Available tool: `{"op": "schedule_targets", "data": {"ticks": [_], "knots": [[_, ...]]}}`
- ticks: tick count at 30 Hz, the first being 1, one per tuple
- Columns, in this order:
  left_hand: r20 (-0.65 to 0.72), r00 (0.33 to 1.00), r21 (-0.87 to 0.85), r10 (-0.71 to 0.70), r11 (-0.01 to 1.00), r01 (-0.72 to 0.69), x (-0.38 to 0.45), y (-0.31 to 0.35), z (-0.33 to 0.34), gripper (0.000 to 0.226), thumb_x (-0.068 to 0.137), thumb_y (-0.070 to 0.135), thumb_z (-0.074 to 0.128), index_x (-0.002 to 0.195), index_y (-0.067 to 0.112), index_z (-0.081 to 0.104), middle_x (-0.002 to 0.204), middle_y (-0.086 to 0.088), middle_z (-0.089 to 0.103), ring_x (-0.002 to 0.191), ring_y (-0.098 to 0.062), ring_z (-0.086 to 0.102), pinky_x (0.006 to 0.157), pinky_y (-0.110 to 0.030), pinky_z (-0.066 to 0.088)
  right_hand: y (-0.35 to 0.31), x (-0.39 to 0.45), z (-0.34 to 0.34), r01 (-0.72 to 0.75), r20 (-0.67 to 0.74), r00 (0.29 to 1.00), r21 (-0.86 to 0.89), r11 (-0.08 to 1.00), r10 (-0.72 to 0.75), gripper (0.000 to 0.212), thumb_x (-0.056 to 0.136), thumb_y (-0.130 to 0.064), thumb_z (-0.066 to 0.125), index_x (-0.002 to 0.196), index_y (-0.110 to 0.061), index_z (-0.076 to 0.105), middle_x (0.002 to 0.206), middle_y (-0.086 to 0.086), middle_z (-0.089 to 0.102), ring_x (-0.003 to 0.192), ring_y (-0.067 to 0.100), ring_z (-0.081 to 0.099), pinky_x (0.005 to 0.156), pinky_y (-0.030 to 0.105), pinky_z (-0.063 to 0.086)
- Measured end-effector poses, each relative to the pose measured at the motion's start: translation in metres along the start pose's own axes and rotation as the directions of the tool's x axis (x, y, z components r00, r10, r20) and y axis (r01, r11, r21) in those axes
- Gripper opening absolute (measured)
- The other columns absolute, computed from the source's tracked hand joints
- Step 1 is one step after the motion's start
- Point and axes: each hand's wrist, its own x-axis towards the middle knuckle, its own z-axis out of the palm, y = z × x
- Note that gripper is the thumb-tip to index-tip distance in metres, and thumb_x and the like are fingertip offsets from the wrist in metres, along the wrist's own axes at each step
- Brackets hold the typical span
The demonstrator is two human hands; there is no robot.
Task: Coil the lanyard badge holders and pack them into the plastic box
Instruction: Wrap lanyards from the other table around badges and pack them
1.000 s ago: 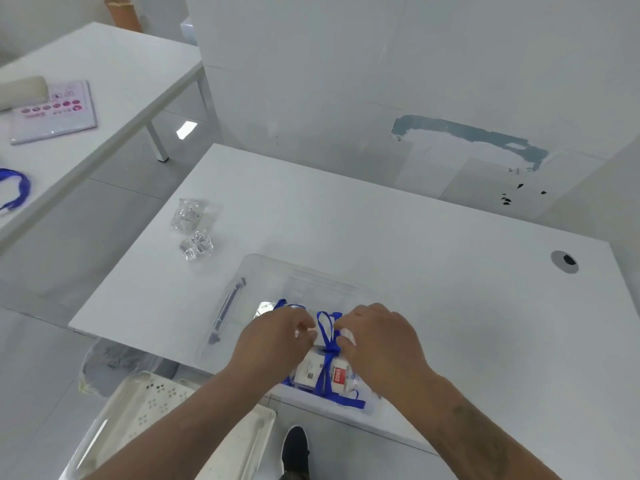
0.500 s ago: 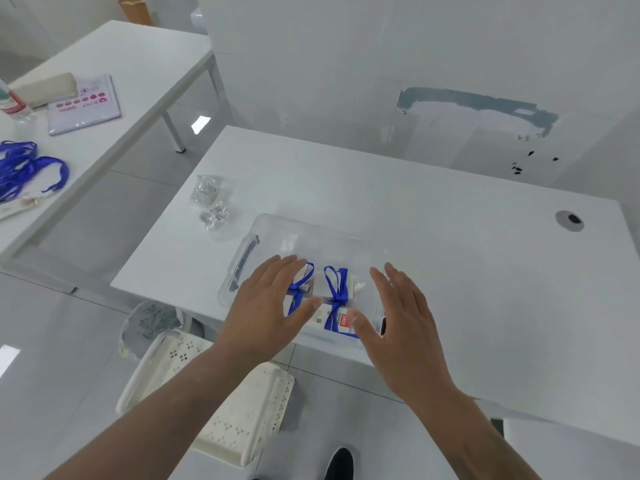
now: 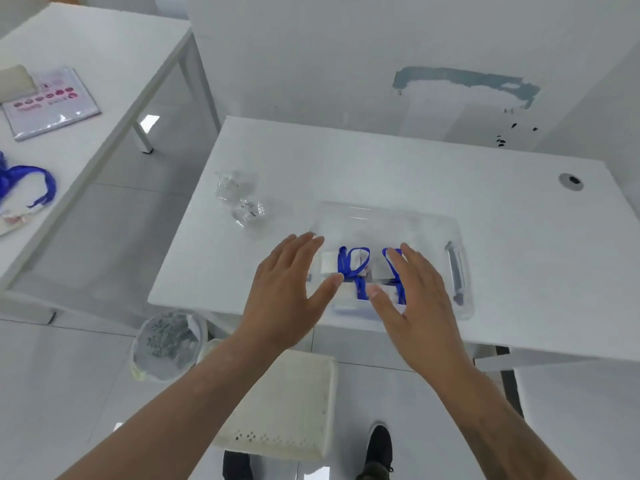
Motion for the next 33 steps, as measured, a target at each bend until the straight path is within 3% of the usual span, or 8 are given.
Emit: {"op": "schedule_targets", "data": {"ticks": [5, 11, 17, 23, 29, 33], "knots": [[0.022, 0.998, -0.047, 0.063, 0.997, -0.062, -0.009, -0.03, -0.03, 0.067, 0.093, 0.063, 0.036, 0.15, 0.028, 0.033, 0.158, 0.013, 0.03, 0.148, -0.009, 0.019, 0.117, -0.025, 0.015, -0.04, -0.01, 0.024, -0.075, -0.096, 0.992, 0.013, 0.997, 0.076, 0.07, 0.092, -0.066, 0.037, 0.151, -0.029, 0.032, 0.16, -0.012, 0.023, 0.147, 0.006, 0.017, 0.117, 0.044, 0.028], [0.039, 0.998, -0.069, 0.059, 0.996, -0.056, -0.014, -0.052, -0.048, 0.071, 0.09, 0.066, 0.031, 0.15, 0.029, 0.032, 0.158, 0.011, 0.031, 0.147, -0.009, 0.022, 0.12, -0.033, 0.022, -0.063, -0.019, 0.033, -0.09, -0.114, 0.989, 0.012, 0.996, 0.09, 0.066, 0.091, -0.059, 0.044, 0.15, -0.032, 0.032, 0.159, -0.012, 0.025, 0.146, 0.005, 0.018, 0.118, 0.043, 0.027], [-0.017, 1.0, -0.064, -0.014, 0.998, 0.012, -0.025, -0.062, -0.065, 0.061, 0.095, 0.055, 0.047, 0.149, 0.029, 0.034, 0.155, 0.013, 0.034, 0.144, -0.007, 0.026, 0.114, -0.023, 0.017, -0.088, -0.011, 0.035, -0.051, -0.043, 0.998, -0.014, 0.999, 0.05, 0.062, 0.093, -0.056, 0.045, 0.149, -0.032, 0.033, 0.158, -0.017, 0.022, 0.146, 0.005, 0.015, 0.118, 0.031, 0.02], [-0.106, 0.982, -0.047, -0.154, 0.988, 0.149, -0.051, -0.09, -0.097, 0.06, 0.096, 0.056, 0.044, 0.15, 0.031, 0.031, 0.157, 0.015, 0.03, 0.145, -0.006, 0.023, 0.112, -0.021, 0.011, -0.135, 0.003, 0.057, 0.072, 0.069, 0.995, 0.026, 0.997, -0.073, 0.066, 0.089, -0.063, 0.04, 0.148, -0.036, 0.032, 0.159, -0.016, 0.021, 0.146, 0.008, 0.017, 0.117, 0.047, 0.028], [-0.189, 0.927, -0.042, -0.325, 0.945, 0.323, -0.091, -0.133, -0.13, 0.06, 0.097, 0.058, 0.042, 0.15, 0.034, 0.028, 0.157, 0.018, 0.028, 0.142, -0.004, 0.022, 0.108, -0.019, 0.01, -0.184, 0.009, 0.091, 0.221, 0.175, 0.958, 0.054, 0.974, -0.227, 0.067, 0.09, -0.07, 0.039, 0.147, -0.037, 0.032, 0.158, -0.014, 0.025, 0.145, 0.011, 0.022, 0.115, 0.049, 0.031], [-0.194, 0.904, -0.063, -0.38, 0.925, 0.375, -0.107, -0.152, -0.139, 0.06, 0.096, 0.058, 0.042, 0.15, 0.034, 0.029, 0.155, 0.017, 0.031, 0.142, -0.006, 0.026, 0.115, -0.025, 0.017, -0.194, 0.005, 0.109, 0.283, 0.203, 0.936, 0.054, 0.958, -0.288, 0.065, 0.088, -0.069, 0.035, 0.146, -0.041, 0.031, 0.157, -0.016, 0.025, 0.144, 0.009, 0.023, 0.112, 0.045, 0.033]]}}
